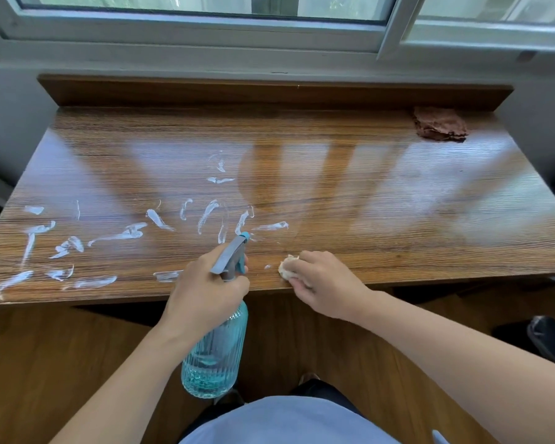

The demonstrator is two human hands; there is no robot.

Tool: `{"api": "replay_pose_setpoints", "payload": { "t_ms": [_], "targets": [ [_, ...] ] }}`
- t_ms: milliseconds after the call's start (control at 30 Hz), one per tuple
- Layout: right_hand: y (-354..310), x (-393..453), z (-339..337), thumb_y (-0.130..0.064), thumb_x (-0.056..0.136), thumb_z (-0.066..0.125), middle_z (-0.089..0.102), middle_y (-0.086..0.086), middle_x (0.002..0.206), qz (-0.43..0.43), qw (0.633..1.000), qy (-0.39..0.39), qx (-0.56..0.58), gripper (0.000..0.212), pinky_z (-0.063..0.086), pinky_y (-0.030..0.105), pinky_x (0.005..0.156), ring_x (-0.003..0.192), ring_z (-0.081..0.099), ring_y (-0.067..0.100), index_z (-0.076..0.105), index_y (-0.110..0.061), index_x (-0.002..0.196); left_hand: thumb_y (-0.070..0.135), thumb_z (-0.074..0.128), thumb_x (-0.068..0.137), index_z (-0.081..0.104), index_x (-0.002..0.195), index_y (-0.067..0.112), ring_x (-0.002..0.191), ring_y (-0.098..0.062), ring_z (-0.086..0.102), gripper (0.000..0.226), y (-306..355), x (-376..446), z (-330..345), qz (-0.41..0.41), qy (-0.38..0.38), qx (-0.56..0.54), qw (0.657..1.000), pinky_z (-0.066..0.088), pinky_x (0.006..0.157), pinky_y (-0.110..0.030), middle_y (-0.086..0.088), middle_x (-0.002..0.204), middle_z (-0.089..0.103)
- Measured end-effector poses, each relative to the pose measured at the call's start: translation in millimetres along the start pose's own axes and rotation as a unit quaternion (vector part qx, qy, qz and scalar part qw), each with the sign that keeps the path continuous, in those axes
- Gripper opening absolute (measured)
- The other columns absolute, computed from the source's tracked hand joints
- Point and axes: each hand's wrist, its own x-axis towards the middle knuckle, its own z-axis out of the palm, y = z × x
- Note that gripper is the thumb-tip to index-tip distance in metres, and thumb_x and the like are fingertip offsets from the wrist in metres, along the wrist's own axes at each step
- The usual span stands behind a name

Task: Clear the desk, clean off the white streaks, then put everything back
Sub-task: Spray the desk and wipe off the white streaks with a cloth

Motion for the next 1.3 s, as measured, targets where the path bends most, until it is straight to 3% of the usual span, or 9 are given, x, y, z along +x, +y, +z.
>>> {"api": "replay_pose_setpoints", "payload": {
  "t_ms": [67, 200, 267, 467, 667, 733, 867, 1067, 1300],
  "targets": [
    [11, 9, -13, -0.03, 0.102, 0.055, 0.06, -0.011, 0.094, -0.013, 1.0, -0.017, 0.005, 0.025, 0.044, 0.023, 0.07, 0.08, 0.051, 0.007, 0.069, -0.021, 0.121, 0.011, 0.06, 0.089, 0.062, 0.093, 0.028, 0.056, -0.013, 0.047, 0.018, 1, 0, 1, -0.003, -0.002, -0.007, 1.0, 0.041, 0.054, -0.031, 0.007, 0.065, 0.05],
    [58, 24, -28, -0.031, 0.101, 0.059, 0.063, 0.0, 0.114, 0.177, 0.976, 0.126, 0.016, 0.033, 0.055, 0.037, 0.086, 0.1, 0.06, 0.018, 0.065, -0.017, 0.13, 0.01, 0.06, 0.09, 0.061, 0.093, 0.028, 0.057, -0.013, 0.046, 0.019, 3, 0, 1, 0.006, 0.003, -0.008, 1.0, 0.04, 0.054, -0.03, 0.008, 0.064, 0.047],
    [63, 22, -19, -0.027, 0.1, 0.059, 0.061, 0.005, 0.113, 0.224, 0.965, 0.134, -0.039, 0.033, 0.054, 0.041, 0.087, 0.101, 0.059, 0.026, 0.063, -0.015, 0.131, 0.009, 0.06, 0.09, 0.062, 0.094, 0.028, 0.056, -0.012, 0.045, 0.019, 3, 0, 1, 0.008, 0.003, -0.006, 1.0, 0.039, 0.054, -0.029, 0.007, 0.065, 0.048],
    [-2, 2, 5, -0.033, 0.103, 0.054, 0.054, -0.007, 0.102, 0.045, 0.999, 0.028, -0.003, 0.031, 0.046, 0.027, 0.077, 0.086, 0.048, 0.01, 0.06, -0.022, 0.132, 0.01, 0.06, 0.088, 0.061, 0.093, 0.03, 0.055, -0.012, 0.046, 0.02, 5, 3, 3, 0.004, 0.001, -0.009, 1.0, 0.041, 0.054, -0.031, 0.009, 0.063, 0.049],
    [36, 18, -27, -0.034, 0.088, 0.077, 0.059, 0.003, 0.116, 0.191, 0.967, 0.163, 0.033, 0.056, 0.048, 0.037, 0.096, 0.106, 0.054, 0.02, 0.055, -0.017, 0.137, 0.008, 0.059, 0.086, 0.062, 0.091, 0.028, 0.047, -0.008, 0.04, 0.02, 9, 6, 3, 0.005, -0.004, -0.021, 1.0, 0.04, 0.049, -0.031, 0.011, 0.058, 0.045],
    [45, 17, -32, -0.039, 0.085, 0.08, 0.058, 0.005, 0.117, 0.191, 0.968, 0.16, 0.025, 0.06, 0.044, 0.034, 0.095, 0.109, 0.051, 0.02, 0.057, -0.018, 0.136, 0.008, 0.059, 0.087, 0.062, 0.09, 0.028, 0.045, -0.008, 0.04, 0.02, 9, 6, 3, 0.004, -0.004, -0.025, 1.0, 0.039, 0.049, -0.03, 0.013, 0.055, 0.043],
    [48, 8, -30, -0.023, 0.095, 0.069, 0.058, 0.0, 0.103, 0.137, 0.972, 0.172, 0.087, 0.034, 0.051, 0.033, 0.083, 0.096, 0.055, 0.014, 0.069, -0.015, 0.128, 0.008, 0.059, 0.087, 0.063, 0.093, 0.028, 0.047, -0.007, 0.043, 0.021, 10, 6, 2, 0.004, -0.004, -0.034, 0.999, 0.043, 0.05, -0.031, 0.014, 0.055, 0.046],
    [58, 17, -24, -0.053, 0.087, 0.064, 0.056, 0.001, 0.11, 0.239, 0.96, 0.135, 0.06, 0.06, 0.047, 0.043, 0.097, 0.106, 0.053, 0.021, 0.055, -0.03, 0.141, 0.008, 0.059, 0.088, 0.063, 0.094, 0.027, 0.055, -0.014, 0.045, 0.021, 9, 7, 4, 0.009, -0.008, -0.018, 1.0, 0.045, 0.053, -0.036, 0.013, 0.057, 0.047],
    [26, 21, -11, -0.029, 0.088, 0.073, 0.052, -0.002, 0.099, 0.126, 0.984, 0.125, -0.012, 0.04, 0.051, 0.044, 0.079, 0.082, 0.049, 0.017, 0.056, -0.018, 0.123, 0.007, 0.059, 0.087, 0.063, 0.094, 0.028, 0.053, -0.013, 0.042, 0.022, 12, 7, 5, 0.006, -0.013, -0.017, 1.0, 0.043, 0.053, -0.036, 0.015, 0.053, 0.046]
  ]
}}
